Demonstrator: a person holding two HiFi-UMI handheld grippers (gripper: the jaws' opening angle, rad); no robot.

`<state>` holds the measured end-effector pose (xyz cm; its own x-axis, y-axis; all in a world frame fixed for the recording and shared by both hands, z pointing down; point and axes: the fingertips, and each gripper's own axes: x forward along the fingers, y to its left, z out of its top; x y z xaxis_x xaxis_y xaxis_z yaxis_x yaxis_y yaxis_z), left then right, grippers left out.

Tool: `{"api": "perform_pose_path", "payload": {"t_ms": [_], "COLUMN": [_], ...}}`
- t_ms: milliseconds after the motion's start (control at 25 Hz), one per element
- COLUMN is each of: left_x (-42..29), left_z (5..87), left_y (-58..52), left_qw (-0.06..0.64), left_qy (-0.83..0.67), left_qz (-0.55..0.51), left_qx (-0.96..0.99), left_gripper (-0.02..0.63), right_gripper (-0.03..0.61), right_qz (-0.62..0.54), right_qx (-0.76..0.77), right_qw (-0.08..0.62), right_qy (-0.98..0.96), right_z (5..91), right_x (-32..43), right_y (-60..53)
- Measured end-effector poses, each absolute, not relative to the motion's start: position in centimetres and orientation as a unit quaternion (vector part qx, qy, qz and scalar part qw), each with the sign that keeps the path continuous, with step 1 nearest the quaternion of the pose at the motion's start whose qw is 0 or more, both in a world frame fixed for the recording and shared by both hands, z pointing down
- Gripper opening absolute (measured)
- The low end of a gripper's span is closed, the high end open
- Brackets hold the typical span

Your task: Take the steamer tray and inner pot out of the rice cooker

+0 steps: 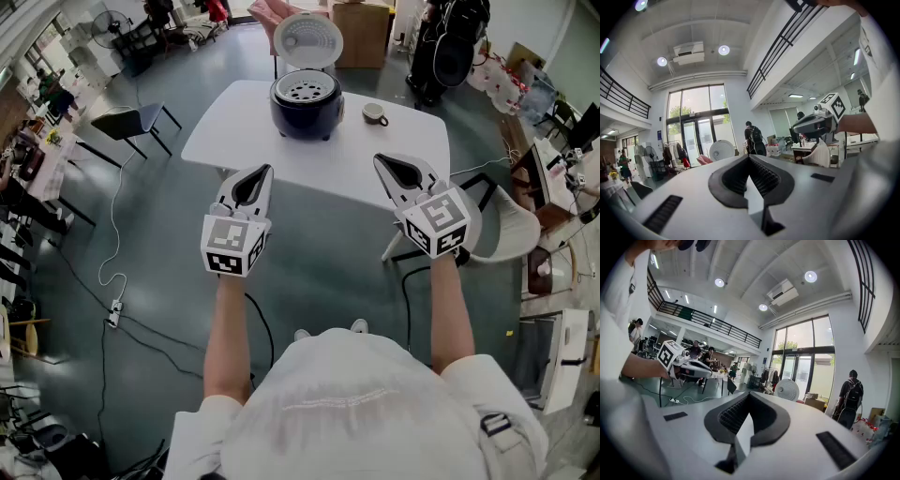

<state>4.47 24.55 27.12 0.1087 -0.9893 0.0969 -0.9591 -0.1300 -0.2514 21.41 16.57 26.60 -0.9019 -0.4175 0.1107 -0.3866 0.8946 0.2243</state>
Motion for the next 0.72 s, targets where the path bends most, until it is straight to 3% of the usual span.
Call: {"api": "perform_pose_path", "payload": {"t_ms": [720], "left_x": [4.0], "left_z": [27.5], "left_y": [24.8], "left_qw": [0.073], "left_qy": [0.651], "left_qz": [-0.124], "left_qx": [-0.746], "left_gripper": [0.017], "right_gripper": [0.026], "right_qz": [-0.071], "right_qx": [0.207], "right_qw": [0.065], "right_qy": [-0.974], "right_z": [26.9], "right_x": [21.1], "right_y": [17.4]}}
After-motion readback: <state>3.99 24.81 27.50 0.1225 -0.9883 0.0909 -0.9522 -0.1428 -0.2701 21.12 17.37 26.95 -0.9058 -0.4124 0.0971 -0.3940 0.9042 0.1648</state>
